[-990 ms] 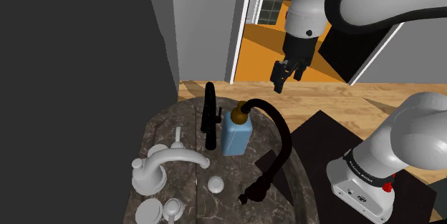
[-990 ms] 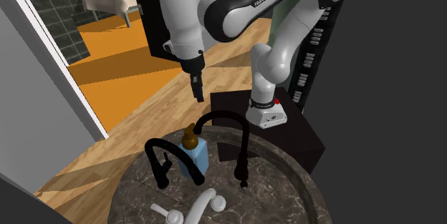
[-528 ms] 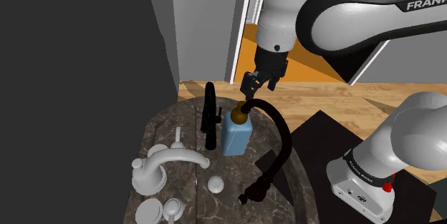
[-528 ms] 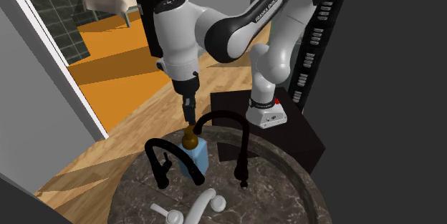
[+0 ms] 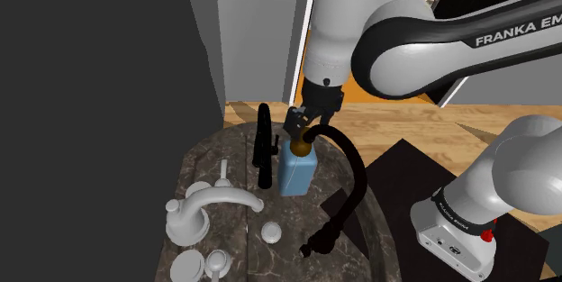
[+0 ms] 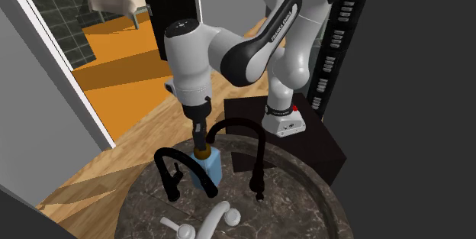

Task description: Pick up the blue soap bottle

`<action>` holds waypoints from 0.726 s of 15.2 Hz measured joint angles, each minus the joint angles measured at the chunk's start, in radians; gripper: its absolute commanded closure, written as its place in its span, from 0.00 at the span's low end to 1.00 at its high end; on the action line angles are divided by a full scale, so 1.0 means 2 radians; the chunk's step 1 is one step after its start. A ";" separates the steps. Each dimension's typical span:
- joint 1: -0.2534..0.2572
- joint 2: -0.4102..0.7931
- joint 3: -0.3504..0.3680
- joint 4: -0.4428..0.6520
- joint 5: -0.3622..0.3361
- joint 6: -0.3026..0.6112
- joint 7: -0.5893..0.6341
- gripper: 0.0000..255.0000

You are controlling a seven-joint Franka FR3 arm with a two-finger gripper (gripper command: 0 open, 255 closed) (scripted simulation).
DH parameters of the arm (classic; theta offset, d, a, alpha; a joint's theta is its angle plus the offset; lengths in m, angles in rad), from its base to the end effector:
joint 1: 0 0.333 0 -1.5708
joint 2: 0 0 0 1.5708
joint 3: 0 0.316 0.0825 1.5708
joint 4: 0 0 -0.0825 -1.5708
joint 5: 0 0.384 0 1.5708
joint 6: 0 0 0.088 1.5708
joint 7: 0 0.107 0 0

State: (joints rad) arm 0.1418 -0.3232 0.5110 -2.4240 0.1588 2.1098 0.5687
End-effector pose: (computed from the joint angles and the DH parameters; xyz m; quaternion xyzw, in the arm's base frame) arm 0.3467 0.2774 0.4109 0.9998 -0.0119 -0.0037 0.0151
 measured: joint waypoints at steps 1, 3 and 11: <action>0.000 0.004 0.002 -0.005 0.000 0.008 0.001 0.00; 0.000 0.006 0.002 -0.008 0.000 0.016 0.002 1.00; -0.002 0.015 0.006 0.002 -0.004 0.021 0.008 1.00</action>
State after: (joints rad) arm 0.1380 -0.2924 0.5229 -2.4197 0.1498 2.1522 0.5840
